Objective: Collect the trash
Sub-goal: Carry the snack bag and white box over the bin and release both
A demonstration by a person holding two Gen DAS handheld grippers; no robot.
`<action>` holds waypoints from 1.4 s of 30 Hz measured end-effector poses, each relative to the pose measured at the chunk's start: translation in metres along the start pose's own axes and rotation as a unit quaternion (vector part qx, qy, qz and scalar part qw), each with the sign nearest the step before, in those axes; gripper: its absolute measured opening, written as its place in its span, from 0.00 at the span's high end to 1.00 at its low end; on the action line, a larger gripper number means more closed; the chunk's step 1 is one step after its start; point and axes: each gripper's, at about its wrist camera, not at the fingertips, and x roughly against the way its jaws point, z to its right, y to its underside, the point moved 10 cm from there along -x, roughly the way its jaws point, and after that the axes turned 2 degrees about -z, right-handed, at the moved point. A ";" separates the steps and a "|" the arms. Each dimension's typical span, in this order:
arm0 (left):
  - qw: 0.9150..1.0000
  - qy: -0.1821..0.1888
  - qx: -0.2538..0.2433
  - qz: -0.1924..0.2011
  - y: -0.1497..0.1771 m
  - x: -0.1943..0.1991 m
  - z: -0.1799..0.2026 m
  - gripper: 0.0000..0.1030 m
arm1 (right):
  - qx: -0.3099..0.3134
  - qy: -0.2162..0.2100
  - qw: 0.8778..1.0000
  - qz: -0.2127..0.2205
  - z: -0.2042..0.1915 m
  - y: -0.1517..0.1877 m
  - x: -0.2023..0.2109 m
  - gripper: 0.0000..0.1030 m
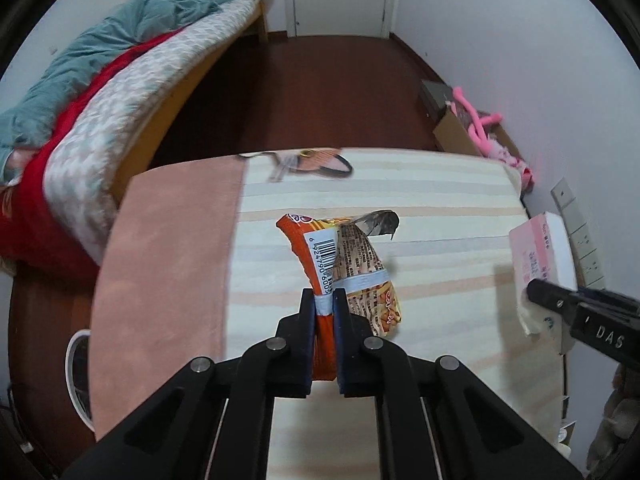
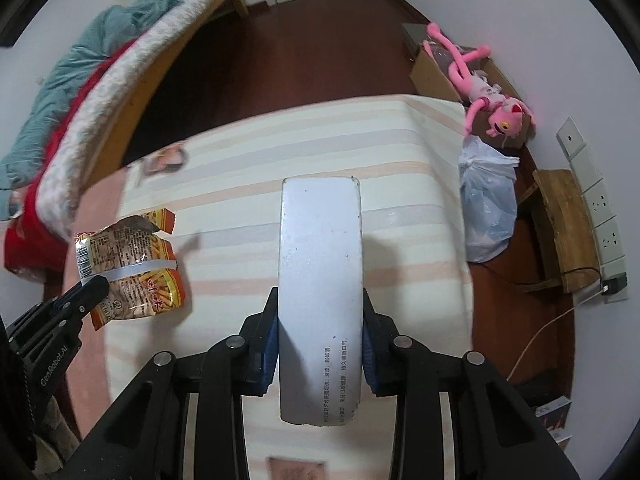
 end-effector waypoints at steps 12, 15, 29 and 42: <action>0.997 -0.006 0.044 0.065 0.048 0.125 -0.104 0.96 | 0.055 -0.083 0.995 0.028 -0.129 0.072 0.077 0.65; 0.995 -0.020 0.058 0.081 0.062 0.155 -0.145 0.95 | 0.080 -0.107 0.991 0.031 -0.176 0.093 0.093 0.65; 0.977 -0.103 0.169 0.081 0.134 0.204 -0.376 0.96 | 0.214 -0.207 0.955 0.003 -0.462 0.172 0.105 0.65; 0.955 -0.025 0.278 -0.103 0.209 0.041 -0.504 0.95 | 0.269 -0.160 0.942 -0.119 -0.596 0.209 -0.063 0.66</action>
